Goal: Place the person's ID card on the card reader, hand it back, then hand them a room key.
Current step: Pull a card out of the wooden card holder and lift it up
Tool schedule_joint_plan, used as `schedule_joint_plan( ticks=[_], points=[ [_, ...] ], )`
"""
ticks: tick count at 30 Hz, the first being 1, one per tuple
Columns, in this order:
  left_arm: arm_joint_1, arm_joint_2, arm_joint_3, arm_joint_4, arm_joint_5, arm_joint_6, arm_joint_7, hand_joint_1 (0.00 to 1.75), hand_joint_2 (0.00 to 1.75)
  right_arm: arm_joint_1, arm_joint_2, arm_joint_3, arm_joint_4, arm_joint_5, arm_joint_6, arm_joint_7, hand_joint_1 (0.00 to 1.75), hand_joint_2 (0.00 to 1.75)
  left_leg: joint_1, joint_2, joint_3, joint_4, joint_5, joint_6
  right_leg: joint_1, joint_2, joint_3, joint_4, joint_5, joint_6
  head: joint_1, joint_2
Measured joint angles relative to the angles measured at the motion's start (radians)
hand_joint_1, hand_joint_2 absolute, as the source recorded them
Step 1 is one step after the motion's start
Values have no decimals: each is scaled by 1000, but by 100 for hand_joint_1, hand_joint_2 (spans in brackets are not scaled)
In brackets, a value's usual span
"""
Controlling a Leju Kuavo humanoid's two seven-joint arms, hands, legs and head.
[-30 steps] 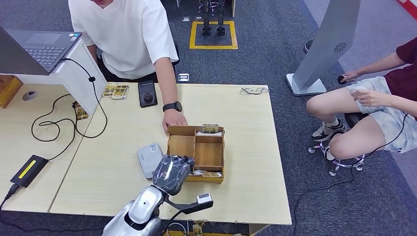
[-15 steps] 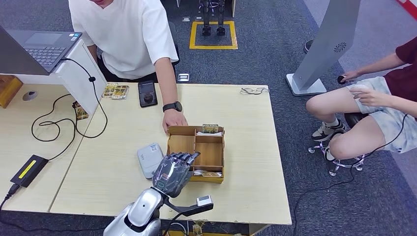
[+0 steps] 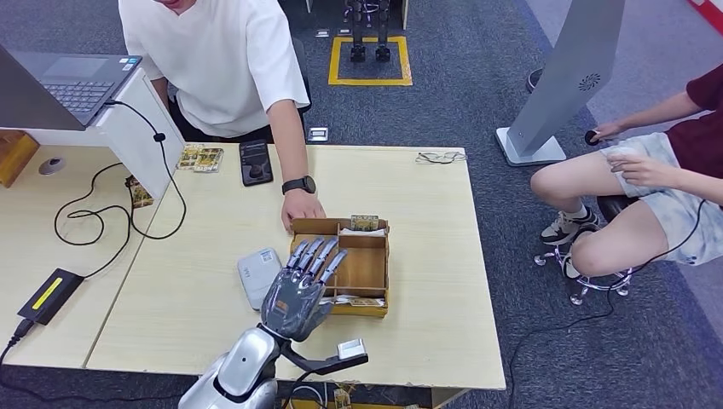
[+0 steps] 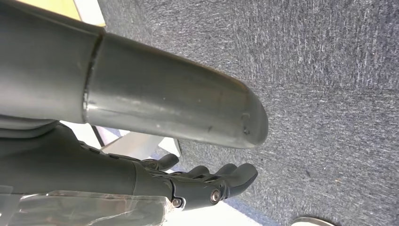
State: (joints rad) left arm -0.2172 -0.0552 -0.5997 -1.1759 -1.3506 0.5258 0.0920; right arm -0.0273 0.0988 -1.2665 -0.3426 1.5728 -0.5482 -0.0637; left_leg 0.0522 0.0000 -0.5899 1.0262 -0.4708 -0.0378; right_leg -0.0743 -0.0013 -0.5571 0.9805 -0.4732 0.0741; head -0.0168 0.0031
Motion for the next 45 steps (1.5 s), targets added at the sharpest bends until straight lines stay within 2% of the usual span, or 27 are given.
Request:
schedule_joint_plan(
  ticks=[10,19,43,44,45],
  points=[
    [6,-11,24,-5,-7,34,-1,0,175,1,0,0,0,0,-3,-6,0,0,0,0,0,0,0,0,0,0,0,0,0,0,0,0],
    [5,-4,46,5,-129,27,84,0,175,0,0,1,0,0,-4,3,0,0,0,0,0,0,0,0,0,0,0,0,0,0,0,0],
    [-5,21,55,52,-172,31,119,0,175,-1,0,17,0,0,-6,2,0,0,0,0,1,0,0,0,0,0,1,0,0,0,0,0],
    [-6,22,55,53,-172,30,119,1,175,-1,0,18,0,0,-6,2,0,0,0,0,1,0,0,0,0,0,1,0,0,0,0,0],
    [-7,23,55,53,-172,30,119,45,175,-1,-1,18,0,0,-6,2,0,0,0,0,1,0,0,0,0,0,1,0,0,0,0,0]
  ],
)
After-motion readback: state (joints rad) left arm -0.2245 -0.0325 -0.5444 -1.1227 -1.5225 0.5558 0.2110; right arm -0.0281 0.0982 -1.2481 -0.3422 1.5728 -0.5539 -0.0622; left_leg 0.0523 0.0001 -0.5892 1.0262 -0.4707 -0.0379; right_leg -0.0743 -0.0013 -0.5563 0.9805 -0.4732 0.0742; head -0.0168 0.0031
